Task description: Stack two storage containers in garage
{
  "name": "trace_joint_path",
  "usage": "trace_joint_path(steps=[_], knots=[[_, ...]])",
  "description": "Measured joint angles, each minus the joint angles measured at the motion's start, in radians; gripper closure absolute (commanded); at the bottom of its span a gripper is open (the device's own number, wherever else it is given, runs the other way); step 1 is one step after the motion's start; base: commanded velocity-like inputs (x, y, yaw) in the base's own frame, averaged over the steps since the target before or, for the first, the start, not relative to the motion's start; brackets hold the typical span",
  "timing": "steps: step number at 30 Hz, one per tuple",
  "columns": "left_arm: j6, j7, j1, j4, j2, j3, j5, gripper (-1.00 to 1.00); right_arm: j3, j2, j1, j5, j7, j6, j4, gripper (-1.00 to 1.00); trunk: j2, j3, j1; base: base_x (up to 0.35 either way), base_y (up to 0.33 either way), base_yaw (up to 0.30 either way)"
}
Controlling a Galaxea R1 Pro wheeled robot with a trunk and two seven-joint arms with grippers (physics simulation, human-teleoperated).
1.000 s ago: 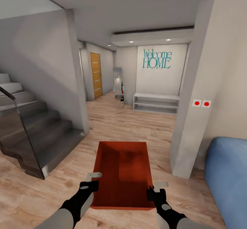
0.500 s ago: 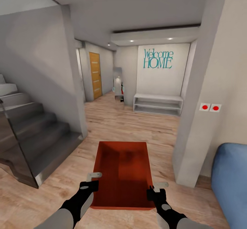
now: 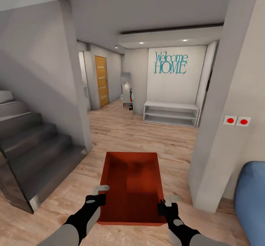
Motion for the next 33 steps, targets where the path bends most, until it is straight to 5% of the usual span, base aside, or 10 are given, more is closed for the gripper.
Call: trace_joint_path(steps=[33], knots=[[0.0,0.001,0.0,0.0,0.0,0.0,0.0,1.0,0.0,0.0,0.0,-0.001,0.0,-0.001,0.0,1.0,0.0,0.0,0.0,0.321,0.0,0.0]])
